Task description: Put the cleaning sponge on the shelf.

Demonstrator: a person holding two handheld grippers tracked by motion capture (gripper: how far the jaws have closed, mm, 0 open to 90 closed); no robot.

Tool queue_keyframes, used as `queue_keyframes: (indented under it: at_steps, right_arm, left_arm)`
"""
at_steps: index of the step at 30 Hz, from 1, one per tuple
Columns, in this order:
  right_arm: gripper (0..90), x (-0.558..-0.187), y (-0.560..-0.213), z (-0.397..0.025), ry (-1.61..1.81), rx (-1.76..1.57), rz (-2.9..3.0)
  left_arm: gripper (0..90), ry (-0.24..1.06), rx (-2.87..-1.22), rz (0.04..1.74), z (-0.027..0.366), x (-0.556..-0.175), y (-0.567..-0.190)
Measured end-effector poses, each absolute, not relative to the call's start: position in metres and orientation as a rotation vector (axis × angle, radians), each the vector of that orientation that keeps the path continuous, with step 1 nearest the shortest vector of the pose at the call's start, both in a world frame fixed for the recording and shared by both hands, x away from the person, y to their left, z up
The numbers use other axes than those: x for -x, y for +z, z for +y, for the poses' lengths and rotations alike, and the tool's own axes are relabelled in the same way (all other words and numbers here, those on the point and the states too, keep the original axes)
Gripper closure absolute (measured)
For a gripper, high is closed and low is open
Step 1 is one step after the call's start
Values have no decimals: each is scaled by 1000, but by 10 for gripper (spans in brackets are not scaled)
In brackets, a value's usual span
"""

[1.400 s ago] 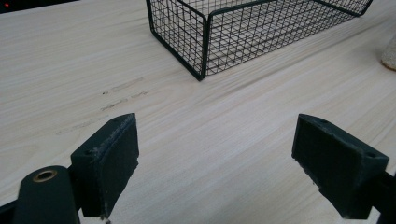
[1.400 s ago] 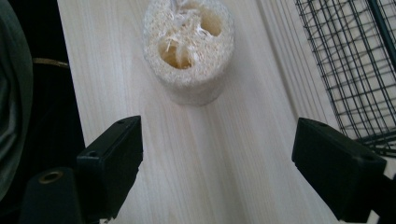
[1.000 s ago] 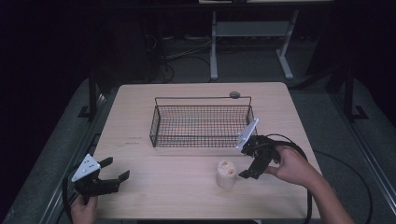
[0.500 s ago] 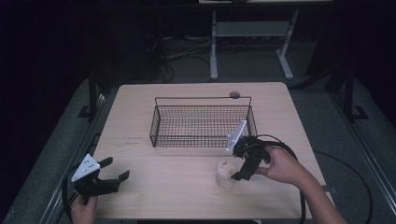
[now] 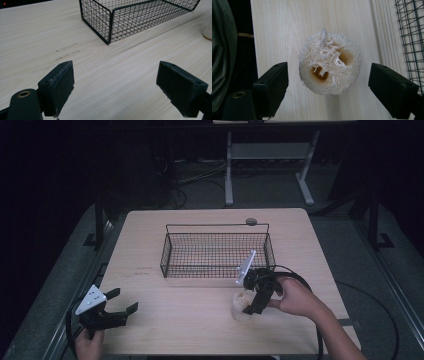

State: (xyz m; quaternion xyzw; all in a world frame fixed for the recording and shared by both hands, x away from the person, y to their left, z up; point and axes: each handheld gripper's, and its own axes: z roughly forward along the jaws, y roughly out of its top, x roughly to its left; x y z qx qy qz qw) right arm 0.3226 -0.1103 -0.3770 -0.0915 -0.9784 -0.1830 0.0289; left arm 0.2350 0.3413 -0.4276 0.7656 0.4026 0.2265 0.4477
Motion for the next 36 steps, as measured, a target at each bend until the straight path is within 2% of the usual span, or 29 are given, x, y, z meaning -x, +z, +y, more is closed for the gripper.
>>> queue_keyframes:
  at_steps: [24, 26, 36]
  right_arm:
    - [172, -326, -393, -98, -480, 294, -3008]
    - [212, -326, -393, -98, -480, 290, -2999]
    - [277, -327, -394, -98, -478, 281, -2996]
  left_arm:
    - [139, 561, -1887, 1000, 343, -234, -427]
    - [139, 562, -1887, 999, 343, -234, -427]
    - [139, 563, -1887, 997, 342, -234, -427]
